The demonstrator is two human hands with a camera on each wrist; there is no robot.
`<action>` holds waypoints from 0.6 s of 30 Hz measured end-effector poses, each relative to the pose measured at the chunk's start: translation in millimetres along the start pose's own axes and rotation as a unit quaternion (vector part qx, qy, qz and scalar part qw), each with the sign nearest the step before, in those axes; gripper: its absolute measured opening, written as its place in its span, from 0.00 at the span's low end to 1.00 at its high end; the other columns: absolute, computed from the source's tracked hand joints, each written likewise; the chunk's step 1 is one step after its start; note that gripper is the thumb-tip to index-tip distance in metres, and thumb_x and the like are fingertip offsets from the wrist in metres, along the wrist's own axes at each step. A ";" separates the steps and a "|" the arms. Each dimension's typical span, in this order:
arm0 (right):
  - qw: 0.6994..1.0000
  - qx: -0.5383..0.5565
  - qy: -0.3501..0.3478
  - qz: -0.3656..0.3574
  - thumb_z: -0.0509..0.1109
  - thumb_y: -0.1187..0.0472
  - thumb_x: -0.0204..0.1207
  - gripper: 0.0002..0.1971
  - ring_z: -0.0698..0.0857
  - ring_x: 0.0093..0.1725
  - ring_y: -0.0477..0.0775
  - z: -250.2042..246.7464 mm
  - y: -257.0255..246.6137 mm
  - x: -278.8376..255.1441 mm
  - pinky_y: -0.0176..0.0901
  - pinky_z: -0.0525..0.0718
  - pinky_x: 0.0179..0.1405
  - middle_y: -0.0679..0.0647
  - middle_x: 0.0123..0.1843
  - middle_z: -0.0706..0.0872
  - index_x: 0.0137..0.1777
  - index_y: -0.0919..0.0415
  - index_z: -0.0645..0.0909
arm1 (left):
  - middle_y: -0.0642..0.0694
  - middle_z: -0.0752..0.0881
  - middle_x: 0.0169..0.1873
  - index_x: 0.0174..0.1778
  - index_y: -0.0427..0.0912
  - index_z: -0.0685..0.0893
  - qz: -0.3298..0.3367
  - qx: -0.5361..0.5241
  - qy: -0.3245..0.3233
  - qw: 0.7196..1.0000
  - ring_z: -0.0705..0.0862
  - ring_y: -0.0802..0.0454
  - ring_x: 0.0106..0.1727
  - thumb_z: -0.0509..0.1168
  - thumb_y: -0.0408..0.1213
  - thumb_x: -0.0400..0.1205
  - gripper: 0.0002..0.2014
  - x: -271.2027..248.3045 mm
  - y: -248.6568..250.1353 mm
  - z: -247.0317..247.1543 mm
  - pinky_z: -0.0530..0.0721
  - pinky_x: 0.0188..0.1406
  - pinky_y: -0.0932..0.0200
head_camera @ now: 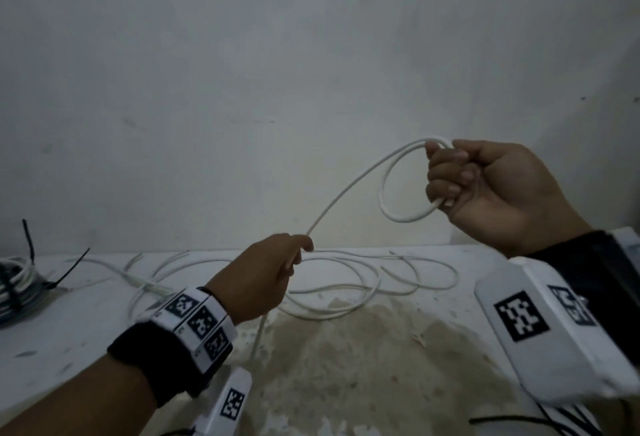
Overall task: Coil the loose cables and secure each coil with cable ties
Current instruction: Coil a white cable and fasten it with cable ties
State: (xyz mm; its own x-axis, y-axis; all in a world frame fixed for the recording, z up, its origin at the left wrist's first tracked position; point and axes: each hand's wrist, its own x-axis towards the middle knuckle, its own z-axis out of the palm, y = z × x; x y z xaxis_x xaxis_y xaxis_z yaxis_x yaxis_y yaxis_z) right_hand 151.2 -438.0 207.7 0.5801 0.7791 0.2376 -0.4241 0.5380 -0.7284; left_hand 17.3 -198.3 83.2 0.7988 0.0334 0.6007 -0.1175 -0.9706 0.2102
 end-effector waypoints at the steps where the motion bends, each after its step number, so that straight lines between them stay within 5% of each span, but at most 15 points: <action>1: 1.000 0.004 -0.003 -0.003 0.68 0.69 0.52 0.17 0.67 0.19 0.43 -1.0 0.1 1.8 0.35 0.70 0.17 0.46 0.27 0.69 0.44 0.66 0.76 | 0.49 0.83 0.44 0.55 0.42 0.84 0.022 0.023 -0.020 0.999 0.84 0.52 0.43 0.56 0.23 0.78 0.17 -1.3 0.4 1.1 0.79 0.46 0.64; 4: 1.000 0.010 -0.010 -0.009 0.67 0.71 0.56 0.14 0.67 0.21 0.43 -4.0 0.9 8.6 0.33 0.70 0.19 0.47 0.28 0.71 0.45 0.67 0.75 | 0.46 0.85 0.51 0.52 0.46 0.89 0.054 0.100 -0.071 0.991 0.87 0.50 0.47 0.69 0.27 0.76 0.13 -8.2 5.6 0.4 0.82 0.43 0.64; 7: 1.000 -0.004 0.006 -0.011 0.57 0.70 0.70 0.06 0.68 0.21 0.43 -6.9 9.5 18.0 0.32 0.70 0.20 0.49 0.27 0.71 0.44 0.67 0.74 | 0.41 0.83 0.58 0.43 0.50 0.91 0.103 0.148 -0.059 0.982 0.87 0.49 0.53 0.82 0.39 0.64 0.13 -17.0 12.8 -2.3 0.87 0.40 0.62; 10: 0.999 -0.008 0.032 -0.007 0.55 0.70 0.72 0.06 0.69 0.20 0.43 -12.8 22.9 27.9 0.32 0.70 0.18 0.50 0.27 0.73 0.44 0.66 0.73 | 0.38 0.83 0.62 0.45 0.45 0.90 0.155 0.145 -0.034 0.977 0.84 0.47 0.61 0.74 0.43 0.73 0.08 -22.7 15.3 -4.3 0.84 0.53 0.59; 12: 0.998 -0.009 0.061 0.001 0.52 0.71 0.78 0.08 0.69 0.18 0.43 -20.6 32.2 33.0 0.32 0.69 0.16 0.50 0.25 0.72 0.43 0.67 0.73 | 0.42 0.86 0.58 0.47 0.43 0.89 0.152 0.110 -0.011 0.982 0.83 0.53 0.59 0.60 0.47 0.83 0.15 -27.5 11.8 -4.2 0.81 0.54 0.65; 15: 0.995 -0.009 0.094 0.027 0.48 0.71 0.82 0.13 0.67 0.17 0.43 -34.0 49.2 38.4 0.32 0.68 0.14 0.50 0.20 0.70 0.42 0.66 0.72 | 0.49 0.90 0.47 0.48 0.43 0.88 0.084 0.018 0.043 0.995 0.83 0.61 0.52 0.48 0.56 0.86 0.27 -35.4 5.6 -1.9 0.79 0.51 0.69; 18: 0.994 0.007 0.102 0.049 0.47 0.71 0.81 0.13 0.68 0.17 0.43 -40.5 69.0 39.7 0.31 0.67 0.15 0.51 0.23 0.70 0.40 0.64 0.71 | 0.60 0.90 0.40 0.43 0.48 0.90 -0.068 -0.098 0.091 0.989 0.86 0.66 0.45 0.54 0.61 0.81 0.25 -40.9 4.1 -1.6 0.80 0.45 0.74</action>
State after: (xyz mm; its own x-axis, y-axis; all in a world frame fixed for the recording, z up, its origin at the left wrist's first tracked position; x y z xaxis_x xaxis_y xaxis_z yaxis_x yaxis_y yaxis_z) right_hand 173.2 -383.0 140.8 0.6629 0.7481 0.0298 -0.4946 0.4675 -0.7327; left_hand -16.8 -203.2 60.6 0.6979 0.2201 0.6816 -0.1425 -0.8899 0.4333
